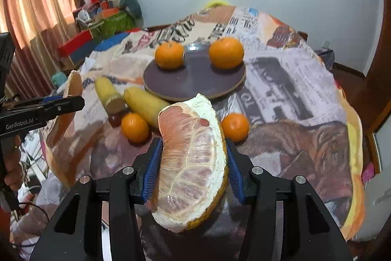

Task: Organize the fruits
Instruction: 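Grasp the pink pomelo segment with the left gripper while the right gripper grasps the pale segment, then lower the left gripper's pomelo segment onto the plate while the right gripper places its segment beside it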

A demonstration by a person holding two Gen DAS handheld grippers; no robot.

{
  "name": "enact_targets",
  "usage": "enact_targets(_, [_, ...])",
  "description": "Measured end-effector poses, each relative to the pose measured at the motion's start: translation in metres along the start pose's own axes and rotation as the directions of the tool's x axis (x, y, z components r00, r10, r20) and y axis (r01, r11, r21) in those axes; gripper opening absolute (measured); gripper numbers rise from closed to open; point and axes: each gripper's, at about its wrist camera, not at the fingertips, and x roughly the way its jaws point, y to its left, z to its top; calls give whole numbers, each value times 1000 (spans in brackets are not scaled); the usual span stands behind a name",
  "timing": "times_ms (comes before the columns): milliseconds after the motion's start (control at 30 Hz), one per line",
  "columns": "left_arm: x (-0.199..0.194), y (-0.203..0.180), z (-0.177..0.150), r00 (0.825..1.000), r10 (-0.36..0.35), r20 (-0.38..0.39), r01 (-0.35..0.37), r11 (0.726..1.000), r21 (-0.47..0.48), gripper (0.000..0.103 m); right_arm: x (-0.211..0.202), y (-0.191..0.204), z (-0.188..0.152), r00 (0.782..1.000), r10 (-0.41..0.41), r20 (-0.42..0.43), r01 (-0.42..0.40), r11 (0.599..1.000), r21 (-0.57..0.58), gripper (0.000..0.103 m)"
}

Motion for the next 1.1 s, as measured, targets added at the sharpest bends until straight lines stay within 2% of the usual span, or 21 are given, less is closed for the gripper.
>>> enact_targets(300, [-6, -16, 32, 997, -25, 69, 22, 999, 33, 41, -11, -5, 29, 996, -3, 90, 2, 1000, 8, 46])
enact_targets(567, [6, -24, 58, 995, -44, 88, 38, 998, 58, 41, -10, -8, 57, 988, 3, 153, -4, 1000, 4, 46])
enact_targets(800, [25, -25, 79, 994, -54, 91, 48, 996, 69, 41, 0, -11, 78, 983, 9, 182, -8, 1000, -5, 47])
enact_targets(1100, [56, -24, 99, 995, -61, 83, 54, 995, 86, 41, 29, -17, 95, 985, 16, 173, -15, 1000, -10, 47])
